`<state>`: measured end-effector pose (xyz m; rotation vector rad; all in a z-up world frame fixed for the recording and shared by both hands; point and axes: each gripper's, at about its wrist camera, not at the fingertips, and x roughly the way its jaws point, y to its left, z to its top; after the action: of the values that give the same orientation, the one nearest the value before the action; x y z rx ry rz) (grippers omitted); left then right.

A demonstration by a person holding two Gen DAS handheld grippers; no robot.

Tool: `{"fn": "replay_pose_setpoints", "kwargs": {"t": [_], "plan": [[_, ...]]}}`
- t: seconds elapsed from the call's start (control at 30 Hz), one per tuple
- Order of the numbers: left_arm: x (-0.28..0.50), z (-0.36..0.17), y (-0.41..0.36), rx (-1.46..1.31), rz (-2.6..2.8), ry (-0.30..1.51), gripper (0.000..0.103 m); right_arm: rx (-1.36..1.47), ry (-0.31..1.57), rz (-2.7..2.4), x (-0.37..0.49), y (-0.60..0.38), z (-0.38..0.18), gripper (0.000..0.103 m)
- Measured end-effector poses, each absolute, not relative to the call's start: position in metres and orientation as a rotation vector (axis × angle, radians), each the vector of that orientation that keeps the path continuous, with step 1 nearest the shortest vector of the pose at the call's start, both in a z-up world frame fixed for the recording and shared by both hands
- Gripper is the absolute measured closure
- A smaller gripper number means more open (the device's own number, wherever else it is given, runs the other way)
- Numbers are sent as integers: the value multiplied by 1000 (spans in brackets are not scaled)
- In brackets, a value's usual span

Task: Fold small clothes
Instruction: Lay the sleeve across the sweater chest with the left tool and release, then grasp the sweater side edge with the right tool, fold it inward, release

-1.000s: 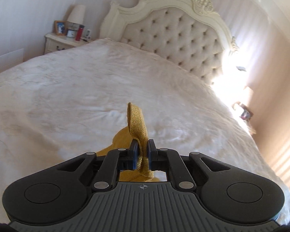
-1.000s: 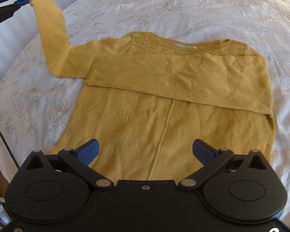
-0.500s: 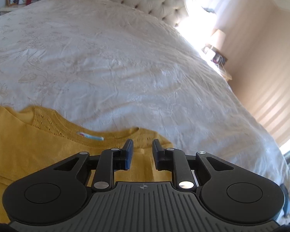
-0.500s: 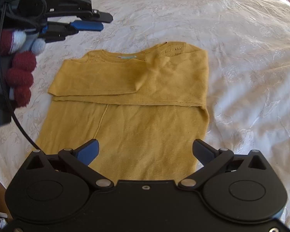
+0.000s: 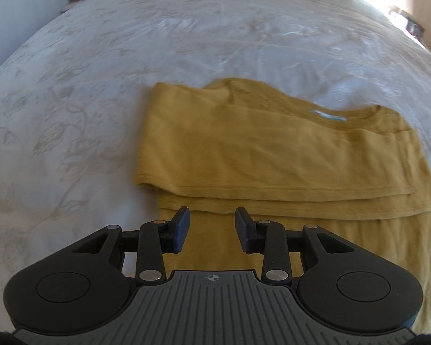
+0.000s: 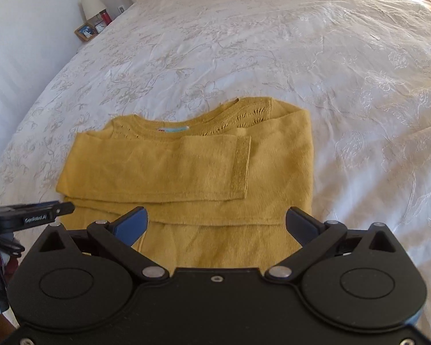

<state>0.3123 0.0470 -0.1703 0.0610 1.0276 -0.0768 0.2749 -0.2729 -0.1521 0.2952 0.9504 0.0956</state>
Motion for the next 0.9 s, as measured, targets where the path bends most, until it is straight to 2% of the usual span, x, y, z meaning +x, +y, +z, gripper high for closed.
{"fn": "replay_pose_setpoints", "kwargs": {"t": [0.17,0.2,0.27,0.5,0.6,0.7,0.73,0.77,0.9], "plan": [[334,-190,74,58,-7,1069,68,297,976,75,302,-268,-162,2],[338,-194,77,53,4,1078,68,295,978,80,307,-267,-164,4],[344,-204,84,13,18,1095,63,286,989,88,316,-266,-170,15],[344,-217,97,-114,45,1085,57,290,1058,83,344,-271,-197,21],[343,-218,95,-103,45,1075,56,315,1109,73,352,-275,-212,31],[343,-219,95,-104,49,1073,56,318,1126,66,354,-274,-215,52],[343,-218,94,-100,50,1075,56,321,1115,73,354,-274,-211,80],[343,-218,94,-95,50,1076,56,323,1098,86,352,-273,-204,89],[345,-218,94,-90,45,1080,56,291,960,158,334,-273,-151,89]]}}
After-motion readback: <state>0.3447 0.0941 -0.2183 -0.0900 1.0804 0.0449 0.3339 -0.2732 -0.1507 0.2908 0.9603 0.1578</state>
